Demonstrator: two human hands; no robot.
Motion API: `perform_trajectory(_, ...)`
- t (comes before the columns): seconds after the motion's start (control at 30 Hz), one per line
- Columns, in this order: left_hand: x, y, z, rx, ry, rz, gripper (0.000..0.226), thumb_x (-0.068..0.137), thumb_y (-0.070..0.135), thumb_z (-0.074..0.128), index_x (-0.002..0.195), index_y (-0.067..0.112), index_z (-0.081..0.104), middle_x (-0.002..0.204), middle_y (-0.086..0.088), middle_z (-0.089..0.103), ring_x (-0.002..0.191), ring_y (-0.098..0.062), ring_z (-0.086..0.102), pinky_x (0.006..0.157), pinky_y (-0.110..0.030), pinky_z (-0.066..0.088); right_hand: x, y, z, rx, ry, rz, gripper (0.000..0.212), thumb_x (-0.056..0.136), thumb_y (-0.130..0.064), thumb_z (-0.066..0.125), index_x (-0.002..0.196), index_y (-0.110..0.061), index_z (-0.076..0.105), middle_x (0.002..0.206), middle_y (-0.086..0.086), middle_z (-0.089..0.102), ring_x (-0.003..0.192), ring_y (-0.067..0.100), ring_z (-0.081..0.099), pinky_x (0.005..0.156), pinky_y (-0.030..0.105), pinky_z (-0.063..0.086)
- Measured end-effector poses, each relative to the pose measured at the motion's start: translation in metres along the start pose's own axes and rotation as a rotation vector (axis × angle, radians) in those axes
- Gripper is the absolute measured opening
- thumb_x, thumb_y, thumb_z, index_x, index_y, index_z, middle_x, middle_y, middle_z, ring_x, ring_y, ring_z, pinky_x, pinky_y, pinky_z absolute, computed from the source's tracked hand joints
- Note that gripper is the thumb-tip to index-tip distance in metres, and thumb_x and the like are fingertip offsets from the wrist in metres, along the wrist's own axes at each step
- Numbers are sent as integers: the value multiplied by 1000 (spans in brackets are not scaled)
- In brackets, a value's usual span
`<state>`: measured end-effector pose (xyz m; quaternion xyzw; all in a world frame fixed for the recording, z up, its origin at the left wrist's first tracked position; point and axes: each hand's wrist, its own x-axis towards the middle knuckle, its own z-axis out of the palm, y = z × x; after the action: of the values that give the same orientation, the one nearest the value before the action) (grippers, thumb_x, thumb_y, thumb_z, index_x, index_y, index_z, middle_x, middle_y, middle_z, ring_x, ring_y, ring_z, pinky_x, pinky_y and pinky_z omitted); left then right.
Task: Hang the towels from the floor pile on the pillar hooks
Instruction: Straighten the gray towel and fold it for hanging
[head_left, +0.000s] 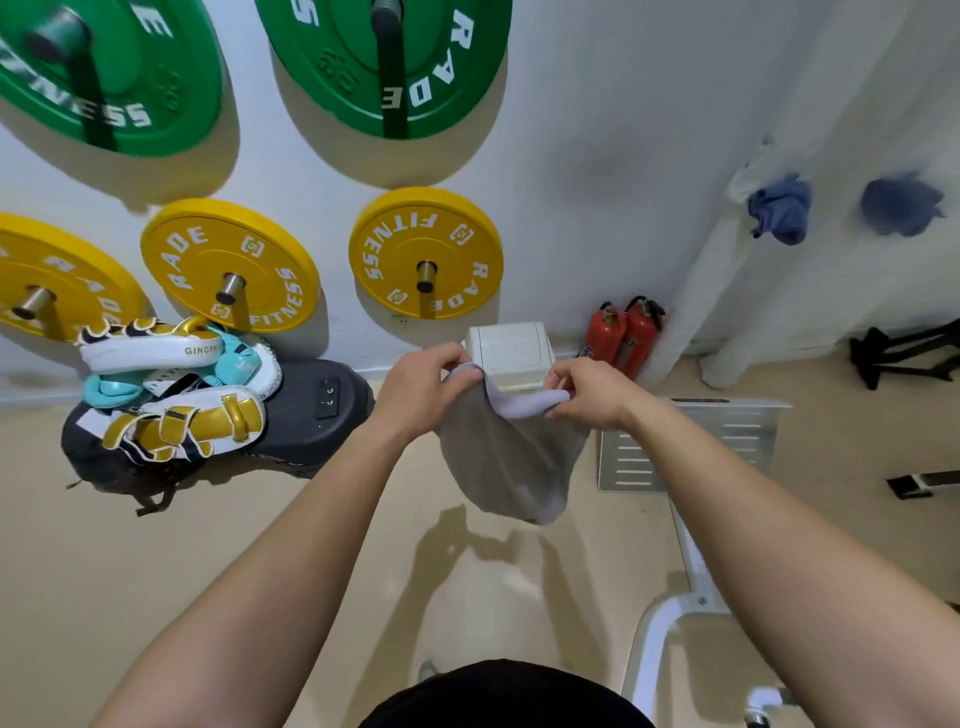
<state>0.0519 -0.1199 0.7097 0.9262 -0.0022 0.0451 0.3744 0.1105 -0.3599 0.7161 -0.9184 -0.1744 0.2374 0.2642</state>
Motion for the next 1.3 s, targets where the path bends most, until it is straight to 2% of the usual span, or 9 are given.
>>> perform_trajectory(0.1,7,18,0,3,-30,83,18,89,39,66,77,26,66,80,9,64,80,-12,56,69,-36,45,-1,-24,4,4,-6,-111,38,77,-43,78,111,-32,66,98,-11,58,90,10,57,82,32,49)
perform_trajectory(0.17,10,23,1,7,-22,112,17,87,40,70,80,24,70,82,7,63,81,-11,55,71,-35,45,-2,-40,3,77,20,-202,11,85,-38,73,92,-35,66,89,-17,57,85,6,55,76,28,44)
perform_trajectory(0.27,11,20,1,12,26,107,21,86,44,70,80,25,68,83,9,56,84,-12,52,72,-33,42,0,-52,-1,79,77,-235,32,92,-26,66,65,-33,52,64,-11,50,62,5,46,58,23,33)
perform_trajectory(0.43,6,0,0,1,-144,44,18,85,42,74,85,31,59,104,3,58,103,-17,47,87,-34,40,1,-53,-10,97,104,-257,15,97,-22,57,93,-25,71,86,-6,66,80,9,57,64,23,37)
perform_trajectory(0.63,-1,0,0,-282,-140,-134,17,88,17,71,88,12,54,68,6,57,66,-12,50,65,-30,42,-5,-45,-11,173,168,-237,19,99,-18,53,86,-22,67,77,-14,60,72,-1,52,61,13,36)
perform_trajectory(0.83,-6,6,5,-197,-102,-133,19,86,24,71,104,24,66,93,2,65,88,-16,58,74,-33,48,-7,-38,-15,205,205,-208,20,99,-15,51,85,-18,66,76,-8,61,72,6,52,61,17,37)
perform_trajectory(0.97,-13,-9,7,-251,-147,-184,27,86,33,72,86,7,65,81,-19,60,73,-21,50,66,-37,41,-5,-21,-20,186,250,-165,20,99,-17,51,86,-17,67,83,0,67,81,15,58,72,28,42)
perform_trajectory(1.13,-17,1,7,-420,-44,-190,11,88,16,75,96,10,70,84,-9,67,72,-9,56,70,-20,46,-5,-2,-14,104,214,-37,27,98,-18,50,71,-21,56,68,-6,55,70,17,50,60,29,35)
perform_trajectory(1.3,-15,23,13,-421,-12,-83,7,90,13,71,95,15,74,86,-3,71,73,-3,58,71,-14,47,-6,1,-3,155,-5,-10,30,77,-25,63,105,-36,66,99,-6,69,90,15,65,79,32,53)
